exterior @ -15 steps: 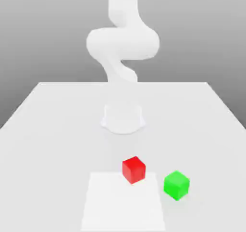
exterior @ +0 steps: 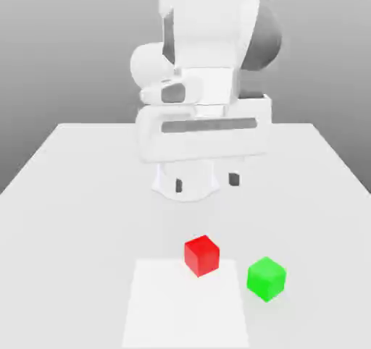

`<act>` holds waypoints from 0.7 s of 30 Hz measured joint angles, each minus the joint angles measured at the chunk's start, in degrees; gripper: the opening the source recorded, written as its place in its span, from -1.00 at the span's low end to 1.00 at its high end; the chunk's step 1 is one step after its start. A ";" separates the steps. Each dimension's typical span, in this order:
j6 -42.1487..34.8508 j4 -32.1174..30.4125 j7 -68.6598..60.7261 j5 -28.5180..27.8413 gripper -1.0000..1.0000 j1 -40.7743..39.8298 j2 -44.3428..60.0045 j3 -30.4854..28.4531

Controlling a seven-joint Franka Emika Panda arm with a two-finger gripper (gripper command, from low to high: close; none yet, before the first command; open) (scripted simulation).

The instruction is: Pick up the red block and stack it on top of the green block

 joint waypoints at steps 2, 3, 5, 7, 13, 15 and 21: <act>5.26 -3.12 -2.93 0.44 0.00 0.93 6.76 -0.46; 8.45 -3.84 -4.02 0.75 0.00 1.34 10.89 -0.61; 13.08 -4.03 -5.39 1.81 0.00 1.79 16.57 -0.56; 16.92 -3.65 -6.55 3.20 0.00 1.24 21.09 0.44; 21.57 -3.02 -7.40 4.17 -1.00 -0.65 26.52 2.48; 21.52 -3.02 -7.31 4.08 -1.00 -0.69 26.52 2.49; 15.36 -3.97 -5.87 2.19 -1.00 -0.34 19.36 1.63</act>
